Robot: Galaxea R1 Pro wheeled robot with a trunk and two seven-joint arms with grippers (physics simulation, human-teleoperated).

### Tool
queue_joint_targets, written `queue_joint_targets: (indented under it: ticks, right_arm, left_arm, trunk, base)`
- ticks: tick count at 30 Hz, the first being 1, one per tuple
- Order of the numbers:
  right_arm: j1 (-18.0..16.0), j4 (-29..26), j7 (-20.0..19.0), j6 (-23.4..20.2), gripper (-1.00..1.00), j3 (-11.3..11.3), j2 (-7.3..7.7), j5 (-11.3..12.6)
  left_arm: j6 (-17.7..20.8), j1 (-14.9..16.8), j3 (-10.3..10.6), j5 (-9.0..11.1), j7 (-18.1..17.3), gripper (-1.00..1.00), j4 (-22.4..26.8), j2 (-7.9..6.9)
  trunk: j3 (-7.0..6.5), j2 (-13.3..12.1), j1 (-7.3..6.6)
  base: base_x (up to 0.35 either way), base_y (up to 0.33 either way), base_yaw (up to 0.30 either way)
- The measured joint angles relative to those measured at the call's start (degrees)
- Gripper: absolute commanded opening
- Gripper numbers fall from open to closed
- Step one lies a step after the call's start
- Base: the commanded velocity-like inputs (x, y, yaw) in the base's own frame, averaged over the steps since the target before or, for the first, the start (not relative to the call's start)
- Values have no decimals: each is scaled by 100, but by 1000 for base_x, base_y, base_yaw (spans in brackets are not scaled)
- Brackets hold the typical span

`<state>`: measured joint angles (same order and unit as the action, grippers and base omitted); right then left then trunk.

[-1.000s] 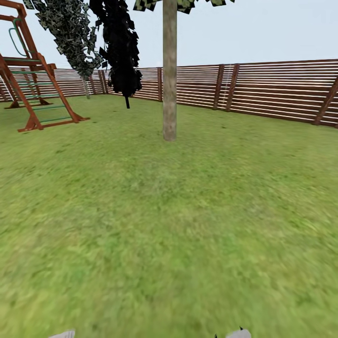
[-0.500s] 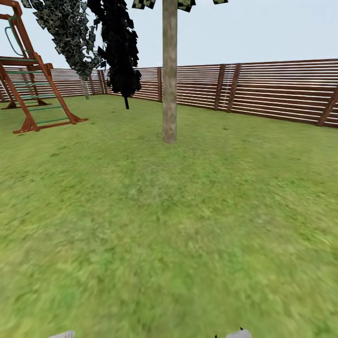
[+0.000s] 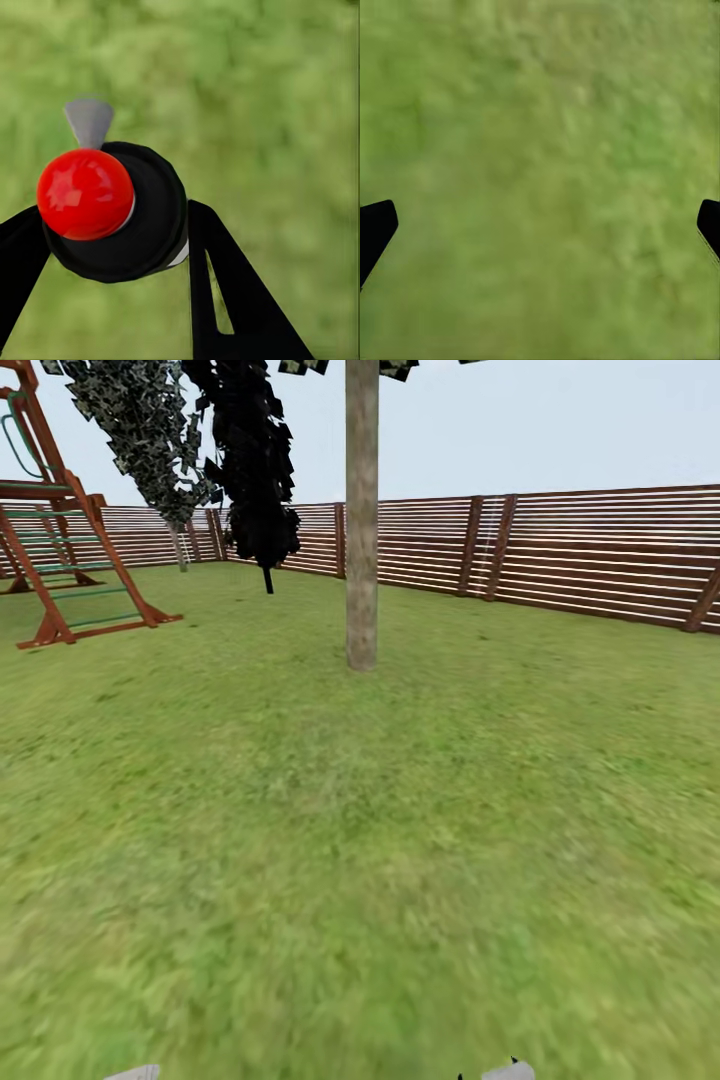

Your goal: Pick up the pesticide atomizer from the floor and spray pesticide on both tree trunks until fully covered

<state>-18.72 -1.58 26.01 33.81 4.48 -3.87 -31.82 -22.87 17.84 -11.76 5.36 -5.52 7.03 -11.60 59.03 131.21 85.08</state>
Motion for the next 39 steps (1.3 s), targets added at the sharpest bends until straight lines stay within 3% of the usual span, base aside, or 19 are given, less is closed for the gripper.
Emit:
queue_joint_targets:
  ticks: [39]
  right_arm:
    - [0, 0, 0, -2, 100, 0, 0, 0]
  left_arm:
    - [1, 0, 0, -1, 0, -100, 0, 0]
  trunk:
    - [0, 0, 0]
  base:
    - [338, 0, 0]
